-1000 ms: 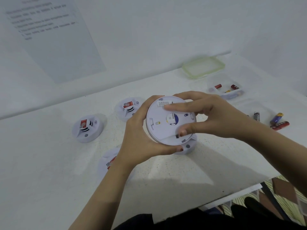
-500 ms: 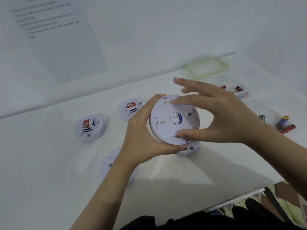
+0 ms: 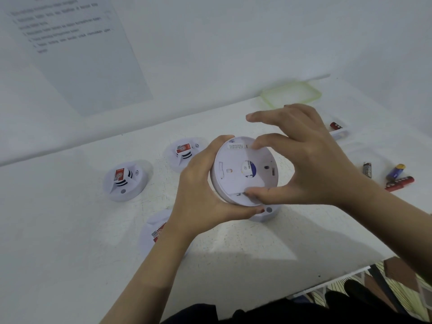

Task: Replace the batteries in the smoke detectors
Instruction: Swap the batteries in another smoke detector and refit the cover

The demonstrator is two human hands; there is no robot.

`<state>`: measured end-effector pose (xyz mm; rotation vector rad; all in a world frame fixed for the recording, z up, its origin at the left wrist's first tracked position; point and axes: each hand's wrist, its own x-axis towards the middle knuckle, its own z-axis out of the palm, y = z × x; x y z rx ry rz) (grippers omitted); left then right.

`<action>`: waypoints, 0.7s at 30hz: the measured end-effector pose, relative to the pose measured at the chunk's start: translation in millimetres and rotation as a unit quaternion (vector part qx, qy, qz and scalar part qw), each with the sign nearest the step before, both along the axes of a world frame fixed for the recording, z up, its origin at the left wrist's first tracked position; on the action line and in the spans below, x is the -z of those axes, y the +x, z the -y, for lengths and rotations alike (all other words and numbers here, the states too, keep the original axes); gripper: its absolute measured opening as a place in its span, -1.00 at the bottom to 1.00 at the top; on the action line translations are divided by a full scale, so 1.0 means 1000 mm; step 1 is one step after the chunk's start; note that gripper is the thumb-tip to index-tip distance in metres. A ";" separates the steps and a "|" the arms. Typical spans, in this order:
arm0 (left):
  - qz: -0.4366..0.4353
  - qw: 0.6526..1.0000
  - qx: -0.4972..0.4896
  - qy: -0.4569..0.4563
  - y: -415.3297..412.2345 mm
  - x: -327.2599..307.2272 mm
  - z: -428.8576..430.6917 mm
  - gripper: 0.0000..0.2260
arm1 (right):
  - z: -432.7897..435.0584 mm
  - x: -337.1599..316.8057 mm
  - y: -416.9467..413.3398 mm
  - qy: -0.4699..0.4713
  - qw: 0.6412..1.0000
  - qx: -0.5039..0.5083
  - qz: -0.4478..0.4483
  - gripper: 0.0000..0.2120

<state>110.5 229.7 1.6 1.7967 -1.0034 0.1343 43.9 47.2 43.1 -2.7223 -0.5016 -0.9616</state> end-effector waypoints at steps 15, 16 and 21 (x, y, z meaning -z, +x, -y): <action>0.024 0.997 -0.066 0.016 0.002 0.005 0.010 -0.19 | -0.019 0.008 -0.003 0.342 0.902 -0.033 -0.261 -0.21; 0.037 0.997 -0.065 0.026 0.002 0.006 0.011 -0.18 | -0.022 0.010 -0.001 0.370 0.889 -0.028 -0.267 -0.15; 0.010 0.997 -0.059 0.047 0.001 0.010 0.014 -0.06 | -0.029 0.018 0.002 0.446 0.861 -0.013 -0.245 -0.17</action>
